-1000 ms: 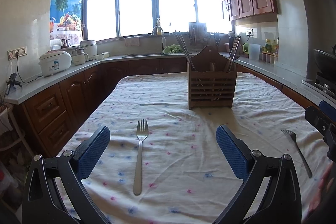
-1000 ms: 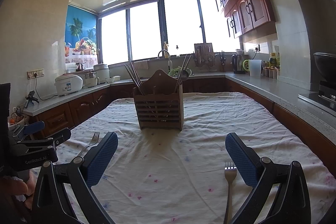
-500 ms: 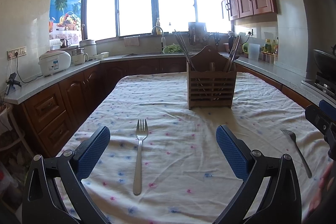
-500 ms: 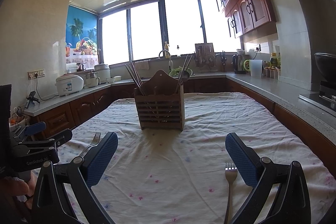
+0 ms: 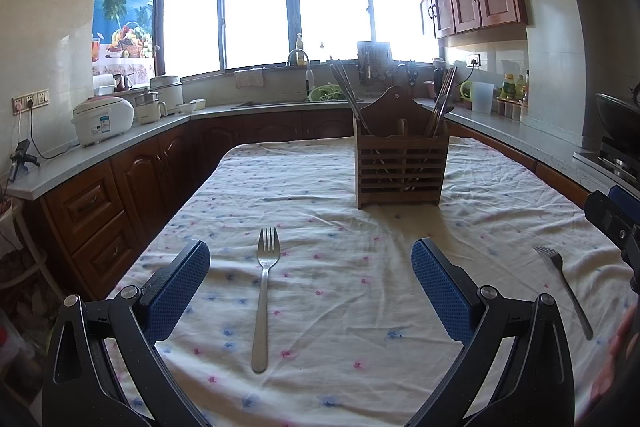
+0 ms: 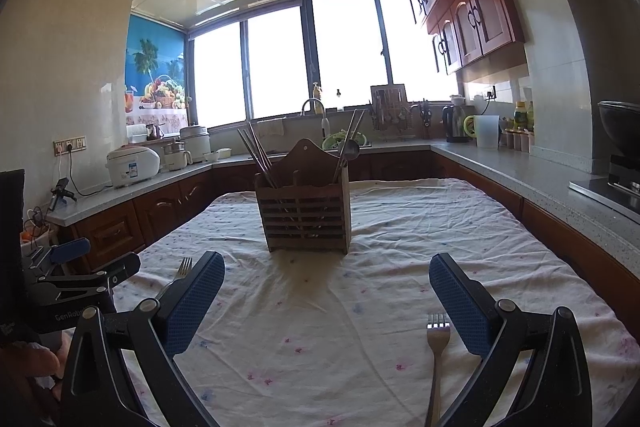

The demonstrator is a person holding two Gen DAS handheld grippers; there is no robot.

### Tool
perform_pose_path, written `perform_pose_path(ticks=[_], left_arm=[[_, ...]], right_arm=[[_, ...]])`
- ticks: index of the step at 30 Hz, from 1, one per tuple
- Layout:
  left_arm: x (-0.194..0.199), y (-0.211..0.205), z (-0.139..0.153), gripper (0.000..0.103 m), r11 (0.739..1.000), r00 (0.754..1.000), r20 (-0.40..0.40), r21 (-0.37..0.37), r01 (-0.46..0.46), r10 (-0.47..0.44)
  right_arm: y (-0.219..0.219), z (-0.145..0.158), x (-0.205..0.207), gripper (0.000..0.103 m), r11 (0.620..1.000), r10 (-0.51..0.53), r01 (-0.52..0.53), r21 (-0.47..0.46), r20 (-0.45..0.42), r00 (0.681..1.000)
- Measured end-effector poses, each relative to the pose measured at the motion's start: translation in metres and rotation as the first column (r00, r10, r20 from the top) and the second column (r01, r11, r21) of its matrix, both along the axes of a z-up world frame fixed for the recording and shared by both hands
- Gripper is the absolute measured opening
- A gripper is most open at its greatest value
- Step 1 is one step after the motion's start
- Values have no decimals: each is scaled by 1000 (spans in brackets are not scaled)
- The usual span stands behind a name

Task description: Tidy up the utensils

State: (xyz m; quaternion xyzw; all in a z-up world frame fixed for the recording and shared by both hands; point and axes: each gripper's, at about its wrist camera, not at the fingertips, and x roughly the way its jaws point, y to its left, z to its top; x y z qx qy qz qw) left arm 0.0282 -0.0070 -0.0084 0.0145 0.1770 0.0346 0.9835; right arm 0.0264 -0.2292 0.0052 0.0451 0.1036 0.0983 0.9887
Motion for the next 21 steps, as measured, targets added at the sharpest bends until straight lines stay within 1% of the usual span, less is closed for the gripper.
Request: perform_pose_path(ticks=[10,21], left_arm=[[5,-2,2,103,1000,1000,-9,-6,19,-19],[10,-10,5,103,999,999,-10,3,51,-51]], right_arm=[[-3,3,3,103,1000,0,0,9,1,1000],[-9,0,11,103,1000,6,-5,26,-28,1000]])
